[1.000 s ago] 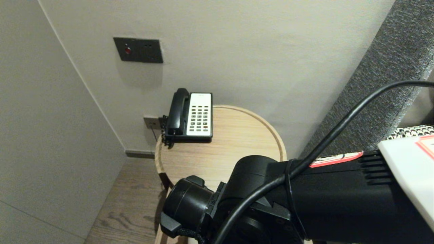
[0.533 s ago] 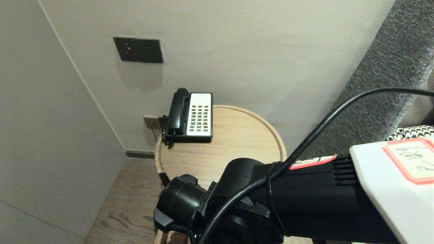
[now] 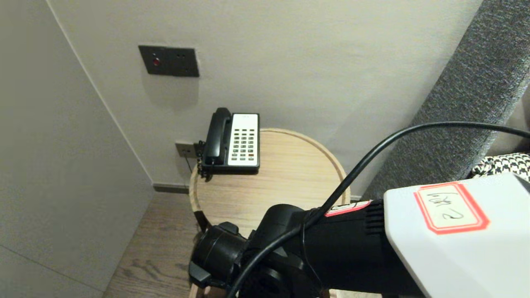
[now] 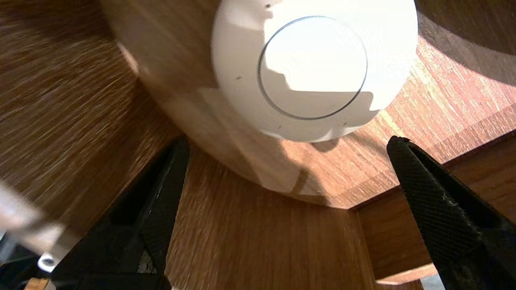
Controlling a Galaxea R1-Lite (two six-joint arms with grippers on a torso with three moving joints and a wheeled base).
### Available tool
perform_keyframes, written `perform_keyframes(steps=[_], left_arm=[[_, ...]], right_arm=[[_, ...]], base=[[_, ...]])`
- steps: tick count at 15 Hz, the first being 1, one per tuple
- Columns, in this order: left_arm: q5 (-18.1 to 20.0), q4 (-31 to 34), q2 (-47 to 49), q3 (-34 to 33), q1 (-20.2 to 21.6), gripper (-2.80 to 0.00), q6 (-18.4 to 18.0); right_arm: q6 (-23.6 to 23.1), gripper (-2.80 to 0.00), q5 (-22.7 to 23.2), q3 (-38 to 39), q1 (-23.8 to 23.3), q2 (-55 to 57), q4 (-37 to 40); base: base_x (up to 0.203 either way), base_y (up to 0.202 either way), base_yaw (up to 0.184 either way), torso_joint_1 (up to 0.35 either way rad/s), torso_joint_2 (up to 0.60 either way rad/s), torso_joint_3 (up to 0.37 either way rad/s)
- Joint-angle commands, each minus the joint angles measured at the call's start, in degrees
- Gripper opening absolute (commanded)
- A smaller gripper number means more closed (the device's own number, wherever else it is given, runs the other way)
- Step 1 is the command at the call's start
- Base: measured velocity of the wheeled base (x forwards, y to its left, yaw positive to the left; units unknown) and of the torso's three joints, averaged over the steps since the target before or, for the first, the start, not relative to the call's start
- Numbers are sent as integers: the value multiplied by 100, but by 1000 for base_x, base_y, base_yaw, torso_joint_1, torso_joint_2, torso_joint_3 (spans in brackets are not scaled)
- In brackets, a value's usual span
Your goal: Take the remote control out of the drawer one by one and place them on the table
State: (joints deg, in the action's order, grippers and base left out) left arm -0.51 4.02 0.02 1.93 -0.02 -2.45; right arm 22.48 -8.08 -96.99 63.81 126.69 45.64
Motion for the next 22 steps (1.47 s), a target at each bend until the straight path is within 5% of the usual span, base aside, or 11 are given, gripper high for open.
perform_keyframes(steps=[1,22], left_arm=[[-2,2,-2,1,2,-280,6],[-2,2,-2,1,2,-280,-1]], right_arm=[[11,0,-125,-50,-17,162,24],[-251,0,-202,-658,-193,682,29]], base=[[0,0,0,0,0,0],[0,0,0,0,0,0]])
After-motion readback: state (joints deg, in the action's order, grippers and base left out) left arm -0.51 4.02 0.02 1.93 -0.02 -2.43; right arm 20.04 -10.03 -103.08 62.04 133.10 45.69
